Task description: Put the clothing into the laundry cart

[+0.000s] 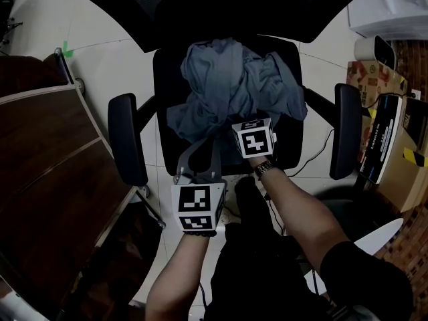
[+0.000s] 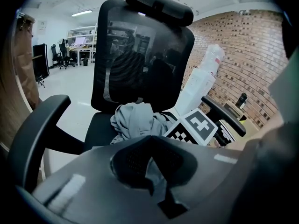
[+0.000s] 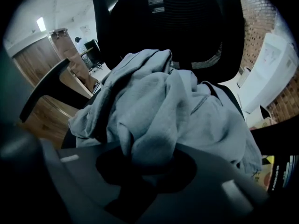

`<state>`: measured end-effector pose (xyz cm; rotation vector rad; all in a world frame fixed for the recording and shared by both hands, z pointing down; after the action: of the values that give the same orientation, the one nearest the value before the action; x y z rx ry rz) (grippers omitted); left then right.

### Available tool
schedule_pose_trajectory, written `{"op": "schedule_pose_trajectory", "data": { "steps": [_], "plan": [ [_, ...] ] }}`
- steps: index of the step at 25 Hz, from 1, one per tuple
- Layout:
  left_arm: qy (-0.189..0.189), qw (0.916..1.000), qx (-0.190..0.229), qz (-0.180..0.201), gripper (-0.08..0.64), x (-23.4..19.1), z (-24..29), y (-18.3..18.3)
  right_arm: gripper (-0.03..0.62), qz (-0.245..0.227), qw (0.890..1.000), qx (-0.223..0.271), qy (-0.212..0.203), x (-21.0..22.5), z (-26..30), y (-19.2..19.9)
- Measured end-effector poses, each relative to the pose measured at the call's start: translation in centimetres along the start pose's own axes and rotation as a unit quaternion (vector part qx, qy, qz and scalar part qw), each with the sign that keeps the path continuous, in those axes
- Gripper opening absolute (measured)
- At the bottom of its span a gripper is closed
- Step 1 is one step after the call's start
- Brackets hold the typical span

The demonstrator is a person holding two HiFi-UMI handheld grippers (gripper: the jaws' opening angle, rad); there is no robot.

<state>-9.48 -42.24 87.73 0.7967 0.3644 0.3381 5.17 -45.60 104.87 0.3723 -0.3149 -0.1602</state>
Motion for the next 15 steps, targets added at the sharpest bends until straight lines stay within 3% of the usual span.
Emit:
{"op": "schedule_pose_trajectory", "data": {
  "steps": [4, 15],
  "plan": [
    [-0.004, 0.9999, 0.009, 0.010, 0.003, 0.6, -1.2, -1.4, 0.094, 0.011, 1.000, 0.024, -0.016, -0.4, -3.0, -0.7],
    [-0.022, 0.9984, 0.040, 0.032, 0.003, 2.5, -7.5, -7.0, 0.089, -0.011, 0.993, 0.107, -0.057, -3.2, -14.7, -4.5]
  ]
}}
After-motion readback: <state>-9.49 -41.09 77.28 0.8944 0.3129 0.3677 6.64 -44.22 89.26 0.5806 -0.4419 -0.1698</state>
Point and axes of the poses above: the fingertips, and each gripper's own axes: z forward along the fingers, x to its right, y out of its underside, the point moved 10 cm from there along -z, backward along the fingers, and after that the axes turned 2 degrees about z, right-handed, at the moved point
